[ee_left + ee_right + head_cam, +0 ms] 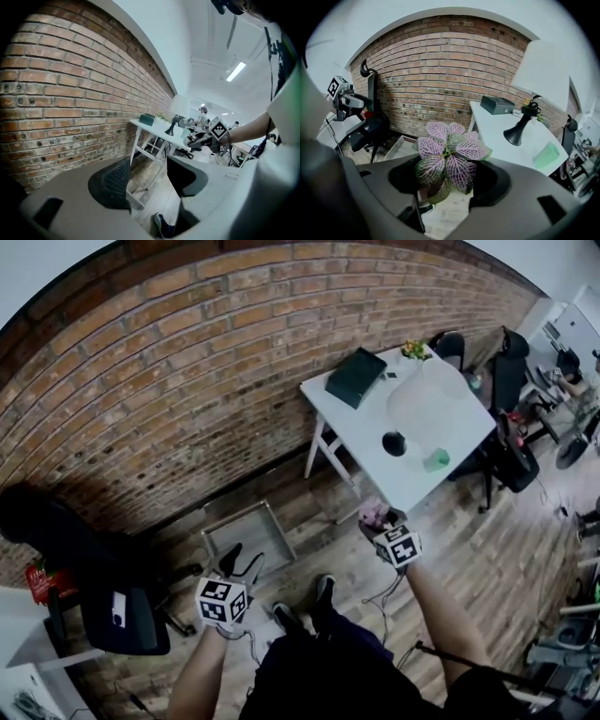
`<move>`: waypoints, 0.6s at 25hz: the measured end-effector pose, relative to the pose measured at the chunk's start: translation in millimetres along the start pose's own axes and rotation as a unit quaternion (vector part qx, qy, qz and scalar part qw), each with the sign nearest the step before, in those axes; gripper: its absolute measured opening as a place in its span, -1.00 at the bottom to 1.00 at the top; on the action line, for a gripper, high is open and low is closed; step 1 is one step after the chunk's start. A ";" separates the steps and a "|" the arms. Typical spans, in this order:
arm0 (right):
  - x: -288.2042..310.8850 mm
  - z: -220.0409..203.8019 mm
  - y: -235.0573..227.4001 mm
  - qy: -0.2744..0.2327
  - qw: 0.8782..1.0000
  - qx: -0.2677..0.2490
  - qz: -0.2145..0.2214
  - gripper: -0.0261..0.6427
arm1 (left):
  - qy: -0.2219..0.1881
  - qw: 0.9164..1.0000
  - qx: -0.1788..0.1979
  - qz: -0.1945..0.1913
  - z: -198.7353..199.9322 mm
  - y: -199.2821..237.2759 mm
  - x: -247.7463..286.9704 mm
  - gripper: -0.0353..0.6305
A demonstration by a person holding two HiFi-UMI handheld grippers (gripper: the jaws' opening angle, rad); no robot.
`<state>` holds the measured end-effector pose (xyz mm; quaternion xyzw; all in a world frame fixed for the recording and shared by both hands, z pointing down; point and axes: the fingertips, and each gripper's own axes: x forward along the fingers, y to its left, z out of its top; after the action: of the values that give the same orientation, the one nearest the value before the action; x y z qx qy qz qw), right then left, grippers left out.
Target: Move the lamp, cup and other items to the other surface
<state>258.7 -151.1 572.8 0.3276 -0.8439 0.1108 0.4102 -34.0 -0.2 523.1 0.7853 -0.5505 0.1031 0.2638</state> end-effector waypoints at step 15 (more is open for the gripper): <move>-14.9 -44.1 -131.6 0.022 0.999 0.013 -0.046 -0.09 | 0.010 0.999 0.033 -0.006 41.1 -73.8 63.4 -0.17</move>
<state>377.5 -224.3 578.8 0.3687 -0.8174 0.1102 0.4287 52.2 -54.4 495.1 0.7962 -0.5391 0.1274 0.2436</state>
